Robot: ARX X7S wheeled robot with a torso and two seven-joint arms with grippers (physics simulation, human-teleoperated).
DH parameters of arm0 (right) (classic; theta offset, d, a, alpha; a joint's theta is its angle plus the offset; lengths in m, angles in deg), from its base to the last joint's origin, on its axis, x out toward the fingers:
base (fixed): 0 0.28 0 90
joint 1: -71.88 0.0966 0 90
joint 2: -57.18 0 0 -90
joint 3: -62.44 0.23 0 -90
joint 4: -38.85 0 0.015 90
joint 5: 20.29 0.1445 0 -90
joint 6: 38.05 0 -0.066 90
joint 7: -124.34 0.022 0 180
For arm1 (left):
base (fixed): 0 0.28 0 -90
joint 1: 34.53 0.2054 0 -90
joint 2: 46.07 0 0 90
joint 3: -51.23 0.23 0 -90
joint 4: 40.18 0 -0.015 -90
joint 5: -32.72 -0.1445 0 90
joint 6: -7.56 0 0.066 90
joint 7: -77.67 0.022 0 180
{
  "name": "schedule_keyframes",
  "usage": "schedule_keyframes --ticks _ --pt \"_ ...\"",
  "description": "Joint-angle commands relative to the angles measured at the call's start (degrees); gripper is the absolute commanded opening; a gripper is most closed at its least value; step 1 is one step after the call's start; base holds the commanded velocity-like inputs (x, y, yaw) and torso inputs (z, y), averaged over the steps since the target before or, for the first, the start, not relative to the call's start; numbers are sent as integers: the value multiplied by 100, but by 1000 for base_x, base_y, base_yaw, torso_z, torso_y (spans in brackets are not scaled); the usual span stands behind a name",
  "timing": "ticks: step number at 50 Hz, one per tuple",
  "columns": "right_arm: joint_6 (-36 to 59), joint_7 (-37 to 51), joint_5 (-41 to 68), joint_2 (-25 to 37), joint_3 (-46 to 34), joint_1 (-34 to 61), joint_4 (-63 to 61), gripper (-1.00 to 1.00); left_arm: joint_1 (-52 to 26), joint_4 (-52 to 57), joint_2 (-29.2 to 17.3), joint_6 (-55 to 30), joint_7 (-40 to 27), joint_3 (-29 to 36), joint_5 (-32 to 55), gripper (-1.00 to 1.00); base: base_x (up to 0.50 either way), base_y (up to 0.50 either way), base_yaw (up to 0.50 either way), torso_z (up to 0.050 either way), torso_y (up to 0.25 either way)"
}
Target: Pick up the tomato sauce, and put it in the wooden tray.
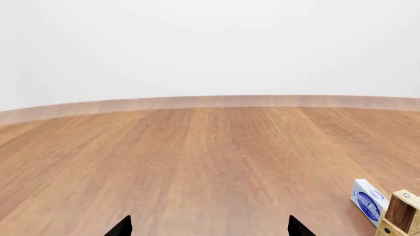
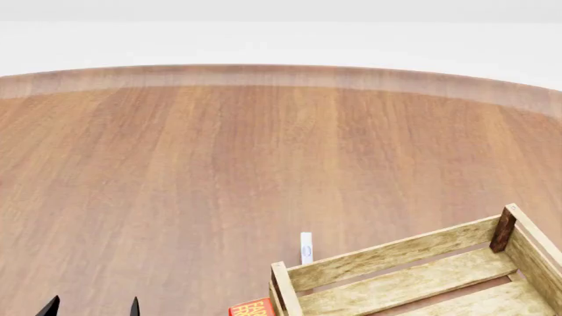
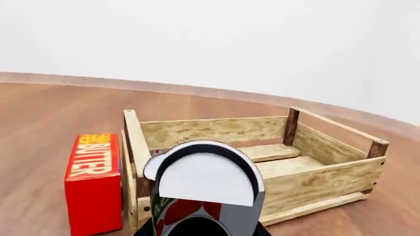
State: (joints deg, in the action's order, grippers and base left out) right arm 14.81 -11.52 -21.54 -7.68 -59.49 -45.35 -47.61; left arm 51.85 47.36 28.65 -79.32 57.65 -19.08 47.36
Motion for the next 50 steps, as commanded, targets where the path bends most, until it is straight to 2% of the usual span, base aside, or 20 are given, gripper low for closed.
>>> schedule_keyframes --ticks 1,13,29,35,50 --pt "-365 515 -827 201 311 -420 -818 -100 -13 -16 -12 10 -11 21 17 100 0 0 0 0 0" --pt "-149 537 -804 281 431 -423 -1300 -100 -1 -7 -26 21 -38 54 11 100 0 0 0 0 0" --pt "1121 240 -466 375 613 60 -2131 -100 -10 21 -47 -3 -71 86 28 100 0 0 0 0 0" --pt "1605 -124 266 358 587 544 -2033 -100 -20 6 -57 6 -71 91 39 100 0 0 0 0 0" --pt "2407 -309 599 161 636 1367 -1721 -100 -62 -42 -66 20 -74 109 68 100 0 0 0 0 0"
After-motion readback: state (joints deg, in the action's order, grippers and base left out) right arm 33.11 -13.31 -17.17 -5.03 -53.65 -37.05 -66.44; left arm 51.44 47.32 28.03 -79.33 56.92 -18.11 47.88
